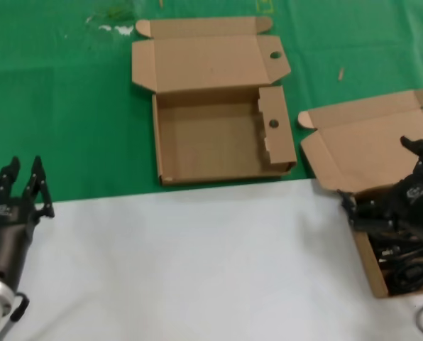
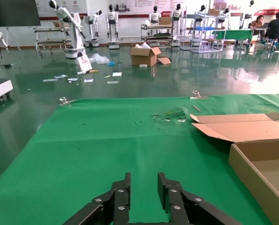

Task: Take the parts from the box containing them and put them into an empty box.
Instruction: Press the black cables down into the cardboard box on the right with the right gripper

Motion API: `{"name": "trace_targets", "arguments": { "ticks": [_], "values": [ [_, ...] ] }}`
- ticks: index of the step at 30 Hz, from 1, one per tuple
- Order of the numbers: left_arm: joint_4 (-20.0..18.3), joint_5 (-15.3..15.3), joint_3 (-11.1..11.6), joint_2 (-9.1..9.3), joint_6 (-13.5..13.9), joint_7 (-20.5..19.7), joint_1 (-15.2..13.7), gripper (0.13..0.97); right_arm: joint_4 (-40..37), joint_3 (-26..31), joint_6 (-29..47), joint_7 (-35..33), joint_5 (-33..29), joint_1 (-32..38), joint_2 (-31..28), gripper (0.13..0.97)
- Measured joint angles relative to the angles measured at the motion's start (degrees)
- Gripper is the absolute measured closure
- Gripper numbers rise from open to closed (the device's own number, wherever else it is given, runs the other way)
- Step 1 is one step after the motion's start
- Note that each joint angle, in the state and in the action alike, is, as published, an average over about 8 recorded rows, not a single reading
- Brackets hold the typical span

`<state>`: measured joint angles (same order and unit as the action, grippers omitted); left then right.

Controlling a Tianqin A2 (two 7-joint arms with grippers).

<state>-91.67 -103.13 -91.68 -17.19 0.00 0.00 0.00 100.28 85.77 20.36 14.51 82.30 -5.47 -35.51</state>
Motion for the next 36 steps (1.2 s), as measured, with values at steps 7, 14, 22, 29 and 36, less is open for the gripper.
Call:
{"name": "trace_targets", "arguments": {
  "ticks": [7, 14, 22, 29, 36],
  "values": [
    [0.0, 0.0, 0.0, 0.0, 0.0, 0.0, 0.0, 0.833, 2.09, -0.74, 13.88, 6.93, -3.31, 1.84, -14.41, 0.129],
    [0.0, 0.0, 0.0, 0.0, 0.0, 0.0, 0.0, 0.912, -1.49, 4.6, 29.01, 3.07, 1.39, 12.3, -25.76, 0.129],
    [0.0, 0.0, 0.0, 0.0, 0.0, 0.0, 0.0, 0.955, -8.82, 15.19, 45.47, -2.94, -1.1, 28.68, -28.85, 0.129],
    [0.0, 0.0, 0.0, 0.0, 0.0, 0.0, 0.0, 0.957, -14.42, 22.06, 53.91, -6.5, -5.62, 39.15, -27.22, 0.131],
    [0.0, 0.01, 0.0, 0.0, 0.0, 0.0, 0.0, 0.957, -19.02, 25.45, 55.97, -9.51, -7.74, 43.63, -24.84, 0.149]
  ]
}}
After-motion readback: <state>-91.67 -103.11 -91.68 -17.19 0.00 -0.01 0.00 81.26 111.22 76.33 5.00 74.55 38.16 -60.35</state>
